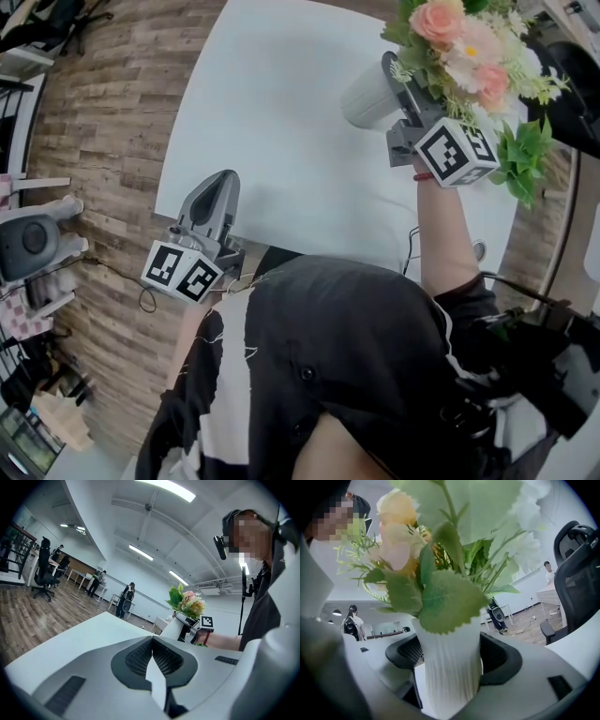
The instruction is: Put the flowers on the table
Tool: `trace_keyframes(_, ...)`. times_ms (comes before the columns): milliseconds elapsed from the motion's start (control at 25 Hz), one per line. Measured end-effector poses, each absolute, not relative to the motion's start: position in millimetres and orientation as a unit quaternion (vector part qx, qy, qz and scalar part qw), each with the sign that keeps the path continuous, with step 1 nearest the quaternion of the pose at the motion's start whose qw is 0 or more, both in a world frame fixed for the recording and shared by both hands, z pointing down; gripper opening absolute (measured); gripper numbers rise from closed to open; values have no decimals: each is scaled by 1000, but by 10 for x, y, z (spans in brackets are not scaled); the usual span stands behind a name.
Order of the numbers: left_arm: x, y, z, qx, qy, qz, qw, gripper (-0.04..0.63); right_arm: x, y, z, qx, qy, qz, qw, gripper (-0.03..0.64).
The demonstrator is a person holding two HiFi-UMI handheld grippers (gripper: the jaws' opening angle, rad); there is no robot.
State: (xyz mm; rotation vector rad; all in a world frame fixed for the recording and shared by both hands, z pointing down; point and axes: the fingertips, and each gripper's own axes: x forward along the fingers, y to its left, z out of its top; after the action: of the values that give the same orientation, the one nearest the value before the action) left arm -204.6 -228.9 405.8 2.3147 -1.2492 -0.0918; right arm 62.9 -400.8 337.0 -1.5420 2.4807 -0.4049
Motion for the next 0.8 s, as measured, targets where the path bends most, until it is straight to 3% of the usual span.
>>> trace_keyframes(800, -2146, -2167, 3986, 855, -457, -34, 242, 14, 519, -3784, 3413, -507, 850, -119, 72, 368)
